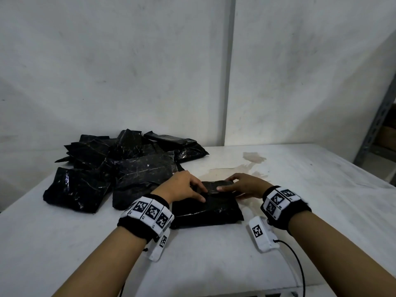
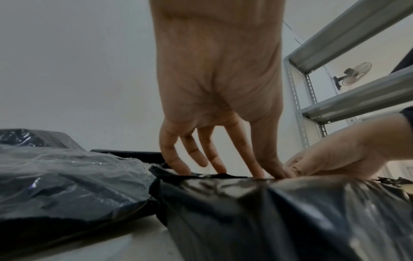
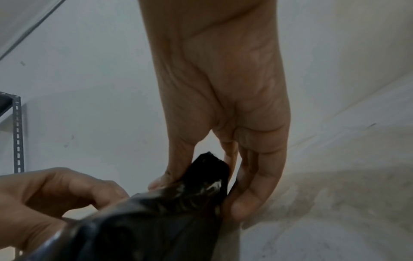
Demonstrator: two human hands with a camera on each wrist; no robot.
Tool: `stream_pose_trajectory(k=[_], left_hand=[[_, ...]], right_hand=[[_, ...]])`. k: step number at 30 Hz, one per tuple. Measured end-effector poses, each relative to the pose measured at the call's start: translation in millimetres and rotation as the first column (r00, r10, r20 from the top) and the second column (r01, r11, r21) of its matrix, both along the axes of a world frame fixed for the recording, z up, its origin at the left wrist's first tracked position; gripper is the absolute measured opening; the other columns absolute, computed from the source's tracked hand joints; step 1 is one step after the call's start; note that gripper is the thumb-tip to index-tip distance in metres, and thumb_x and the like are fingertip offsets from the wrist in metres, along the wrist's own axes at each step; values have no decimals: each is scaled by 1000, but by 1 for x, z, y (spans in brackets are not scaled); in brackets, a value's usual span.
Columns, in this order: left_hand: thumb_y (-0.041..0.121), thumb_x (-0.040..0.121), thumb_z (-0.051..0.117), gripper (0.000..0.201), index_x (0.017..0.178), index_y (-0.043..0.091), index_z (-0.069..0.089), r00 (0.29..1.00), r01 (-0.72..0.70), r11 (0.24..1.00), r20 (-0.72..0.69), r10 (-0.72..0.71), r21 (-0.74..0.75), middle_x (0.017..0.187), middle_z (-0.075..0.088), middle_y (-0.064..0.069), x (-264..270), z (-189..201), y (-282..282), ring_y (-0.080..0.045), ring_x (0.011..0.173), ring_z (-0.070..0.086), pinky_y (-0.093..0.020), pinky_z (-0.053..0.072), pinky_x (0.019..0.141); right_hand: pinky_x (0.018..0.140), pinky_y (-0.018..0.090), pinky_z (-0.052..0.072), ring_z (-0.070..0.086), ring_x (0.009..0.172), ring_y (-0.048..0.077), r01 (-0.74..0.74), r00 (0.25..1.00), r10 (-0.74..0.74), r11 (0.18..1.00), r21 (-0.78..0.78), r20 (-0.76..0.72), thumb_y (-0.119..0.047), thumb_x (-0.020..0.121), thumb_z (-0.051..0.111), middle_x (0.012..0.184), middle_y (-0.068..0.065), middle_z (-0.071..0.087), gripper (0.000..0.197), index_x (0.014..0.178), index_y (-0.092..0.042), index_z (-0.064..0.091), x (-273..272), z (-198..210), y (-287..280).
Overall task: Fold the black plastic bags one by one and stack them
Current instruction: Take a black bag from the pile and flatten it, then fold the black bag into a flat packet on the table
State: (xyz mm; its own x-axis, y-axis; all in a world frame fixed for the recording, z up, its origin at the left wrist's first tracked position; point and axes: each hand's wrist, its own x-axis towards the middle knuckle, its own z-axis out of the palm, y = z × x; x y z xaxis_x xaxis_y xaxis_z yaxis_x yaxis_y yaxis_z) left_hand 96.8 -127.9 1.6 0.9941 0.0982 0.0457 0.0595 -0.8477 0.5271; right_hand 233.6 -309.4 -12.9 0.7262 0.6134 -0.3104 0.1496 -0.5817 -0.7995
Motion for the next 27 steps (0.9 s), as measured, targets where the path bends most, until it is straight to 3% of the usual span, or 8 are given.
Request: stream_pose_trajectory(k=[3, 4, 7, 10, 15, 21, 27], left_hand=[[24, 71, 83, 30, 100, 21, 76, 1000, 14, 999, -7, -14, 53, 103, 59, 2, 3, 2, -4, -10, 97, 55, -17, 45, 87], [24, 73, 82, 28, 99, 21, 75, 1000, 8, 999, -23, -7, 50, 107, 60, 2, 3, 3, -5, -11, 99, 56, -20, 46, 90], [32, 74, 81, 30, 99, 19, 72, 997, 1, 998, -83, 4, 62, 105, 62, -1, 5, 5, -11, -14, 97, 59, -24, 49, 86], [43, 67, 83, 42, 96, 19, 66, 995, 12, 995, -104, -1, 97, 101, 57, 5, 8, 4, -18, -11, 96, 54, -24, 45, 83], [44, 62, 85, 51, 96, 15, 62, 995, 31, 985, -96, -15, 168, 96, 55, 6, 14, 3, -26, -12, 91, 51, -24, 41, 74], [44, 61, 86, 45, 88, 19, 60, 996, 78, 985, -59, -69, 157, 92, 55, 9, 21, -1, -41, -13, 91, 53, -24, 43, 76], [46, 59, 86, 45, 83, 22, 56, 993, 114, 977, -64, -103, 183, 88, 52, 11, 32, -3, -61, -12, 89, 51, -23, 38, 70]], right_hand=[[73, 24, 55, 64, 94, 19, -25, 999, 26, 1000, 14, -24, -46, 82, 72, 116, 5, 64, 54, 124, -16, 55, 1, 2, -5], [76, 26, 57, 65, 94, 20, -24, 999, 25, 999, 27, -35, -46, 84, 70, 118, 6, 64, 53, 125, -16, 55, 1, 2, -7], [82, 33, 58, 67, 93, 23, -15, 999, 17, 999, 52, -47, -47, 87, 65, 119, 8, 63, 50, 123, -14, 55, 3, 6, -16], [82, 35, 58, 69, 95, 25, 15, 999, -12, 998, 59, -48, -49, 89, 61, 118, 9, 63, 48, 119, -12, 55, 7, 10, -29], [73, 28, 58, 67, 81, 18, 93, 994, -95, 994, 54, 50, -27, 94, 62, 112, 9, 66, 26, 113, -9, 62, 17, 18, -67], [60, 18, 51, 65, 78, 11, 119, 972, -72, 971, -209, 222, -19, 84, 74, 103, 6, 70, 25, 108, -14, 69, 23, 19, -121], [61, 17, 51, 65, 76, 6, 67, 978, 13, 927, -370, 210, -19, 78, 80, 104, 8, 72, 30, 107, -16, 70, 10, 10, -142]])
